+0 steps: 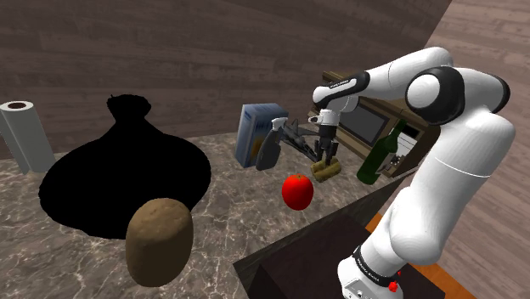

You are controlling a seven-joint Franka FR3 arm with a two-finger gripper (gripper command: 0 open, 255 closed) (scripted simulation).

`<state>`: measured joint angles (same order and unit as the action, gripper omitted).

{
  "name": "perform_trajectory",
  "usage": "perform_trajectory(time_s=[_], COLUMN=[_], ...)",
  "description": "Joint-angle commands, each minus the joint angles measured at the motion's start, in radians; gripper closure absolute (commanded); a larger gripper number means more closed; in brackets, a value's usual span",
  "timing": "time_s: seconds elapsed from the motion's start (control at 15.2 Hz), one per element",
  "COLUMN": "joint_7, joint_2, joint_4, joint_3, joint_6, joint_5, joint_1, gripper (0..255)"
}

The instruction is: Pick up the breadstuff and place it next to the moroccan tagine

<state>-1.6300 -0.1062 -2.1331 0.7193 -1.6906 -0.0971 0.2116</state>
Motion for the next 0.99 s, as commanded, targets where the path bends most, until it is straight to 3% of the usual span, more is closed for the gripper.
perform_trajectory(time_s=[0.0,0.92], joint_7=[0.008,0.06], joint_2=[0.014,0.107], joint_4=[0.016,0.126], joint_3=[0.001,-0.001], joint_6=[0.026,0.203], joint_5=[0.008,0.056], joint_1=[0.002,0.013], gripper=[255,255])
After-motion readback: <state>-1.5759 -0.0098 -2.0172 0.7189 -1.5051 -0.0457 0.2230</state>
